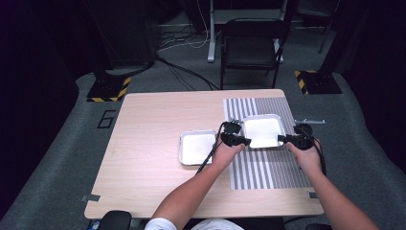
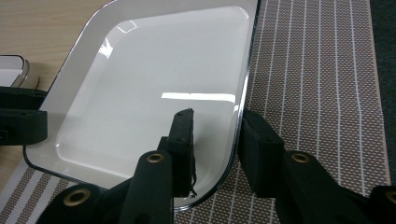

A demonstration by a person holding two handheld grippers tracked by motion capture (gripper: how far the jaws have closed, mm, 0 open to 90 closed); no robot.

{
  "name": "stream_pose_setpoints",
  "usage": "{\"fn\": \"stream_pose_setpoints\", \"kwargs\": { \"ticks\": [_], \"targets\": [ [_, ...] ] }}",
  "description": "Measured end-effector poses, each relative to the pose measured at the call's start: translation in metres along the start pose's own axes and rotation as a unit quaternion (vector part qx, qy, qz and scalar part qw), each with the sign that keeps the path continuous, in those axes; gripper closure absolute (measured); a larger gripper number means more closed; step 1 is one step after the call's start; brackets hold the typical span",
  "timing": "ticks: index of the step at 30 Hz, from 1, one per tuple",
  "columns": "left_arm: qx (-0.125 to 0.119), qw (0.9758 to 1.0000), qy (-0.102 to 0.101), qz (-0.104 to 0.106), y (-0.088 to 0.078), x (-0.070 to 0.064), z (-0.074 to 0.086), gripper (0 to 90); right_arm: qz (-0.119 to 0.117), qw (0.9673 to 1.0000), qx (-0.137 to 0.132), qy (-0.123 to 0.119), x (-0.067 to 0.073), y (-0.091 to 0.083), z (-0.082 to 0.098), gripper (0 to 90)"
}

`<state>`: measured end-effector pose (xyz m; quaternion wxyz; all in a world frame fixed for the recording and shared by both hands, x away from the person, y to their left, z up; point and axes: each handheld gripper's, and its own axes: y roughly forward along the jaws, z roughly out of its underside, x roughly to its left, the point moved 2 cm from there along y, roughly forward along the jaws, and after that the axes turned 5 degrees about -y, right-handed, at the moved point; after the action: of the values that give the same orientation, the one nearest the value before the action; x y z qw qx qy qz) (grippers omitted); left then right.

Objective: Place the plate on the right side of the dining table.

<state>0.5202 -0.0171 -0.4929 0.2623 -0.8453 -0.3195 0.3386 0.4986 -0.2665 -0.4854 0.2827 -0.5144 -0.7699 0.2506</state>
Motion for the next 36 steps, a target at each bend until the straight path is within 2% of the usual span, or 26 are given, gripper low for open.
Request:
{"fn": "stream_pose_setpoints", "kwargs": {
  "ticks": [20, 36],
  "targets": [
    [0.002, 1.0, 0.002, -0.005, 0.008, 0.004, 0.005, 65.1, 0.007, 1.0, 0.003, 0.0, -0.001, 0.006, 0.005, 66.9],
    [0.006, 0.9999, -0.005, -0.012, 0.014, 0.009, 0.007, 65.7, 0.011, 0.9999, 0.01, -0.006, 0.001, 0.011, 0.007, 66.8]
  ]
}}
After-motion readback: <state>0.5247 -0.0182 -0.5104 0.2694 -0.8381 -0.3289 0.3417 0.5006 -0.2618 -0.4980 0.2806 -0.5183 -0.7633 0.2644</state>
